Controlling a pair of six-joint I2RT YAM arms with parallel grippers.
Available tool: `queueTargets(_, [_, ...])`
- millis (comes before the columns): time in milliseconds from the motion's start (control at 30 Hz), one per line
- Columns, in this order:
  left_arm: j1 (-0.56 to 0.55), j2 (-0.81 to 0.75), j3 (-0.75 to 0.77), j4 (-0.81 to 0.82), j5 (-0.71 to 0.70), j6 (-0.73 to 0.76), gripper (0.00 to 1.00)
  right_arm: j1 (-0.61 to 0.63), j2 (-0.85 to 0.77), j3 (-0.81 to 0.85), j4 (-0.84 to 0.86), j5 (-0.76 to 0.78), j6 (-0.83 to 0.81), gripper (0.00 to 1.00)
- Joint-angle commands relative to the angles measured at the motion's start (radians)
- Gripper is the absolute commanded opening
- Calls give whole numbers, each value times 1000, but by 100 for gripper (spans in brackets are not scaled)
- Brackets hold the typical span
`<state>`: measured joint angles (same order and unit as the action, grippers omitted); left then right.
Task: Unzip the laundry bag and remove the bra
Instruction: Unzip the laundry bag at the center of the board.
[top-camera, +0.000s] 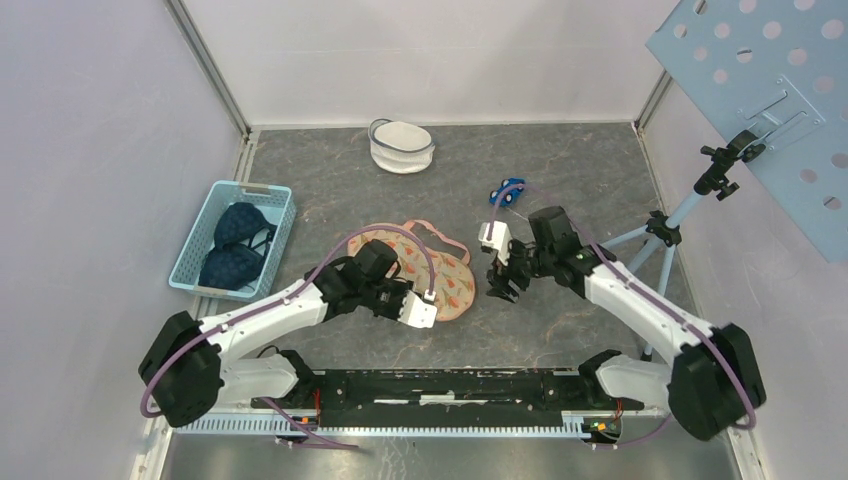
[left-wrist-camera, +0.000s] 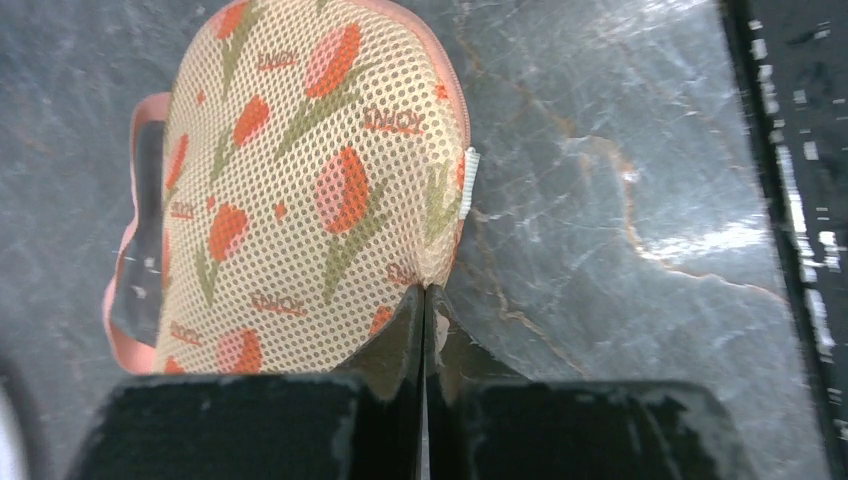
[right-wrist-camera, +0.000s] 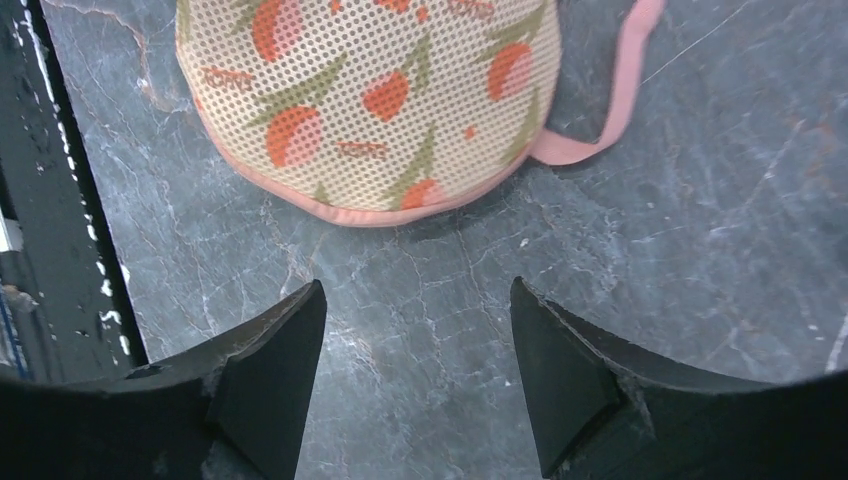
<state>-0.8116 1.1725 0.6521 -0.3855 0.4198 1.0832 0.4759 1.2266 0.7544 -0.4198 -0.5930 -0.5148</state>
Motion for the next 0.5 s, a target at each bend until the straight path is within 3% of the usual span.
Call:
queueTargets(0, [33, -10, 67, -102, 129, -148, 2, 12, -129, -87, 83, -4, -99, 75])
queueTargets(100, [60, -4, 98, -93, 168, -219, 2, 65, -223, -145, 158, 40, -117, 75])
queueTargets(267, [104, 28, 150, -113, 251, -314, 2, 281, -334, -263, 377, 207, -151, 78])
queueTargets(467, [164, 79, 212, -115, 334, -434, 2, 445, -296, -305, 535, 368, -146, 80])
